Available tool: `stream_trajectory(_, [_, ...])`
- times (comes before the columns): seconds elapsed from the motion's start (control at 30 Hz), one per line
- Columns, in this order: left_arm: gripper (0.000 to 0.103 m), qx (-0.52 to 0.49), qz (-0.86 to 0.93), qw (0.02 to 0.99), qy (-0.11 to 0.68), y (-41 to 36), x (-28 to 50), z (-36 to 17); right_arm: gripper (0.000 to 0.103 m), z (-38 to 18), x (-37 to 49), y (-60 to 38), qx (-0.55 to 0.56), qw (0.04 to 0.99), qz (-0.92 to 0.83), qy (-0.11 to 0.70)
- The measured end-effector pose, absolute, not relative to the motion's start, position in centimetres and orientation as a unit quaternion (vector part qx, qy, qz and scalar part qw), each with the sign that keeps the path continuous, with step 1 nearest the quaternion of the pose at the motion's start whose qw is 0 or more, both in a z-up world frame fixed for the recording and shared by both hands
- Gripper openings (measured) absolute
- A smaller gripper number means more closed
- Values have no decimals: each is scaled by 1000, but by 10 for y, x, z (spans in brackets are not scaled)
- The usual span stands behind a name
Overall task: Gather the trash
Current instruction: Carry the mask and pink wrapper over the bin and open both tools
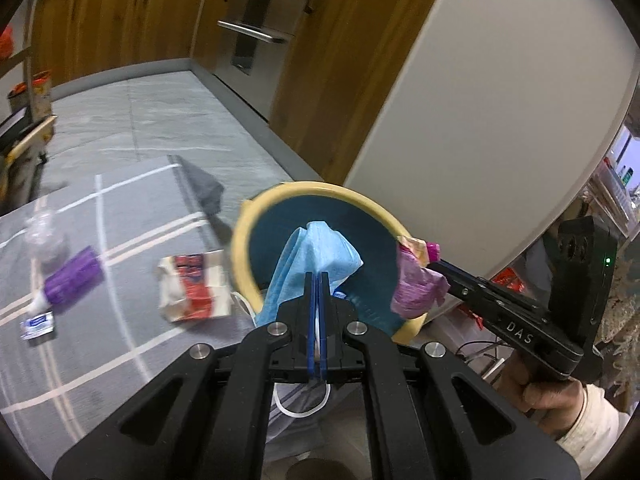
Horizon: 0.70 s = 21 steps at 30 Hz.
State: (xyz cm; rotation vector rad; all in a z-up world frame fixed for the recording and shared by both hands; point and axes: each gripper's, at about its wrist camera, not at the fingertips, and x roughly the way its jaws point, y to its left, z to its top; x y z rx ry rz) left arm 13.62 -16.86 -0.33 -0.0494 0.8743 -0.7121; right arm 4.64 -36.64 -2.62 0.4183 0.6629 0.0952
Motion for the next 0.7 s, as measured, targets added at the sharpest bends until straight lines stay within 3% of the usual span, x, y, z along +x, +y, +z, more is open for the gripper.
stream_trajectory(0.27, [0,-76,-349,823,442,-204,159,-23,5,-41,54,-393,257,909,24,328])
stream_trajectory(0.7, [1,-71,-328,810,481,-220,174,-65,5,-60,67,-380,219,905,17,365])
